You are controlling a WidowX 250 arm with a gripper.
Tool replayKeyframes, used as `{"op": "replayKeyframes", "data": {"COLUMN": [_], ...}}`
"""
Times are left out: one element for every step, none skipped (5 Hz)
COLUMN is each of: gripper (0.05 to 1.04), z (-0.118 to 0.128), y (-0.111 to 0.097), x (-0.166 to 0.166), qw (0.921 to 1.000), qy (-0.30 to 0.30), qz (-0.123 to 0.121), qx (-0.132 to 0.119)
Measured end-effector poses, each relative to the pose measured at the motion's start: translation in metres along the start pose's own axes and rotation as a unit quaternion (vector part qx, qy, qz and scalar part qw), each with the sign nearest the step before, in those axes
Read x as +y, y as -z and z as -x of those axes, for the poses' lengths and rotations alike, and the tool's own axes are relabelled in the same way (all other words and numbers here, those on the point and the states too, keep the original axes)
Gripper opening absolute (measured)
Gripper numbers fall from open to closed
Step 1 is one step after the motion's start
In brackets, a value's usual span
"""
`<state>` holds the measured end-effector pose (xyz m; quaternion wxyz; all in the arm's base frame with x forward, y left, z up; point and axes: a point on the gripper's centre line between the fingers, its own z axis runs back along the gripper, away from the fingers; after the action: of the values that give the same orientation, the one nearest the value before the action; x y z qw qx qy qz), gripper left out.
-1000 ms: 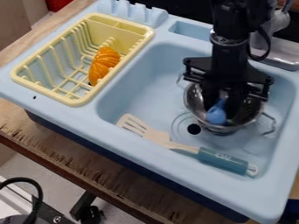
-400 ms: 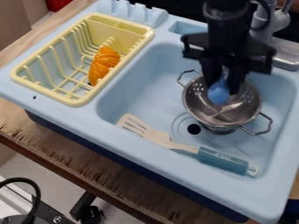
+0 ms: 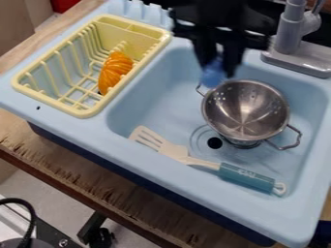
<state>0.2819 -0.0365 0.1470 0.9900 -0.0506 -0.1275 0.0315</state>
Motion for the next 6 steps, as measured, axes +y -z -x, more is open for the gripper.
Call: {"op": "replayKeyframes", "data": {"gripper": [0.303, 0.303, 0.303, 0.303, 0.303, 0.303], "z": [0.002, 0.002, -0.005, -0.002, 0.000, 0.003], "y": [-0.020, -0.025, -0.021, -0.006, -0.001, 0.004], "x": [0.031, 0.063, 0.089, 0.107, 0.120, 0.127], "qw": [0.9996, 0.9996, 0.9989, 0.9992, 0.9993, 0.9972], "qy": [0.021, 0.016, 0.006, 0.015, 0.001, -0.032], "qz": [-0.006, -0.019, -0.032, -0.037, -0.029, -0.022], "qx": [-0.019, -0.016, -0.032, -0.007, 0.025, 0.064]}}
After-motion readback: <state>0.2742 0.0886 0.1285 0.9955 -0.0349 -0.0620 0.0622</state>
